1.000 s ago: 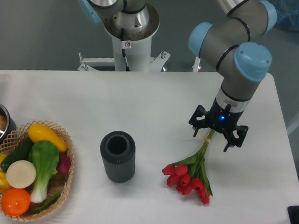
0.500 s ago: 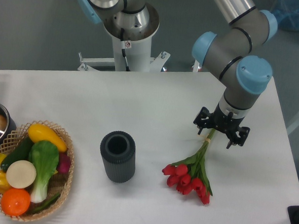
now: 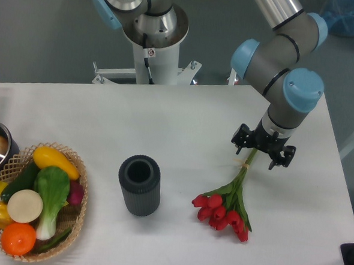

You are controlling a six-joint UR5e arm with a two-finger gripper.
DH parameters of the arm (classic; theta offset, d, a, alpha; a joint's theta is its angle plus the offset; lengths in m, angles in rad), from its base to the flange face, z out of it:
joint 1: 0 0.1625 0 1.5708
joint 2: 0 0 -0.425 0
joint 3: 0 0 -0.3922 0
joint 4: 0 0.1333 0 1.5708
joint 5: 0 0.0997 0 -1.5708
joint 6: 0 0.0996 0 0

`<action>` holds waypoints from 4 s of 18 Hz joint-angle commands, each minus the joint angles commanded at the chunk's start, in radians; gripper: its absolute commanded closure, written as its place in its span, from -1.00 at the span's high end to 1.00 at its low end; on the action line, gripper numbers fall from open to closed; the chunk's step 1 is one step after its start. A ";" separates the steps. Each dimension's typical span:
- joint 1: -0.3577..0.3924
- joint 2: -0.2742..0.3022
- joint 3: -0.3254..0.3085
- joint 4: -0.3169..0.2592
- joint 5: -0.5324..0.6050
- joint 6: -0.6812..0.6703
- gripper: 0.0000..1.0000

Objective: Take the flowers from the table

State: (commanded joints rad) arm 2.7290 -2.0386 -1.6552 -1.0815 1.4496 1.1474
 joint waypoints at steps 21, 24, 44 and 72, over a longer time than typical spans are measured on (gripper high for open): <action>-0.071 0.030 0.009 0.041 -0.003 -0.017 1.00; -0.100 0.058 -0.006 0.041 -0.006 -0.018 1.00; -0.212 0.097 -0.081 0.046 -0.005 -0.017 1.00; -0.020 0.032 -0.023 0.110 -0.080 0.098 1.00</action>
State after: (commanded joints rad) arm 2.7090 -2.0063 -1.6782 -0.9711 1.3699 1.2456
